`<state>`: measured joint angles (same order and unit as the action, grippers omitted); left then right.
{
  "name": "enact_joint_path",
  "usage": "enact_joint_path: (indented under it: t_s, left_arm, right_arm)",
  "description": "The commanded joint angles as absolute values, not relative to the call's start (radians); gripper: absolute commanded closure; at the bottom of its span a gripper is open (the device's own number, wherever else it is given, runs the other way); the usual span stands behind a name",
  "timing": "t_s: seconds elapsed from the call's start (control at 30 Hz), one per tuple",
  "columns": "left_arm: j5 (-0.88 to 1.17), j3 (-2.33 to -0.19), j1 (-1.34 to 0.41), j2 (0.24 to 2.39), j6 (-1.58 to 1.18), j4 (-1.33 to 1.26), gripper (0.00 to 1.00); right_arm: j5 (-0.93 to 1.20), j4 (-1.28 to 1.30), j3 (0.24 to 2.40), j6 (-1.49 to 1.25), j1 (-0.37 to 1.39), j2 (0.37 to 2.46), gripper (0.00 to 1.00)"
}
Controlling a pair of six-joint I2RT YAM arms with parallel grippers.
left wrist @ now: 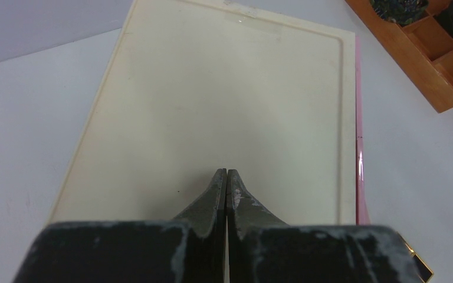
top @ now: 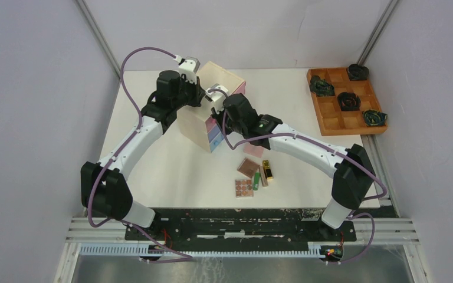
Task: Organize the makeup
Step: Close the drawer in the storage box, then open the drawer in the storage box.
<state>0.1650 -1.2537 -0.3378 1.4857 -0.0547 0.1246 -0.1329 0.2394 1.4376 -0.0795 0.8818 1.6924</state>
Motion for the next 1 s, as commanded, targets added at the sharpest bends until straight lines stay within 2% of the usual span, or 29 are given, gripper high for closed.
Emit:
enact_joint_path:
  t_s: [0.0, 0.2, 0.27, 0.4, 0.57, 0.63, 0.83, 0.97]
  left_arm:
    - [0.139, -1.21, -0.337, 1.547, -0.037, 0.314, 0.97]
    - [0.134, -1.212, -0.337, 1.545, -0.035, 0.315, 0.97]
    - [0.132, -1.212, -0.337, 1.543, -0.035, 0.317, 0.97]
    - [0.129, -1.212, -0.337, 1.54, -0.034, 0.321, 0.97]
    - [0.131, -1.212, -0.338, 1.545, -0.034, 0.321, 0.97]
    - [0.132, -1.212, -0.337, 1.546, -0.035, 0.321, 0.97]
    - [0.122, -1.21, -0.337, 1.548, -0.032, 0.324, 0.97]
    - [0.118, -1.21, -0.338, 1.551, -0.032, 0.326, 0.97]
  right_arm:
    - [-0.168, 0.2, 1.488, -0.067, 0.885, 1.689, 0.99]
    - [-0.23, 0.304, 1.438, -0.064, 0.885, 1.583, 0.99]
    - [-0.26, 0.332, 1.394, -0.053, 0.885, 1.525, 0.95]
    - [-0.351, 0.369, 1.285, -0.026, 0.881, 1.403, 0.7]
    - [-0.358, 0.388, 1.181, -0.028, 0.842, 1.338, 0.55]
    - [-0.34, 0.361, 1.131, -0.041, 0.82, 1.309, 0.4]
    - [-0.244, 0.2, 0.989, -0.054, 0.752, 1.246, 0.03]
    - [-0.189, 0.087, 0.951, -0.045, 0.716, 1.284, 0.02]
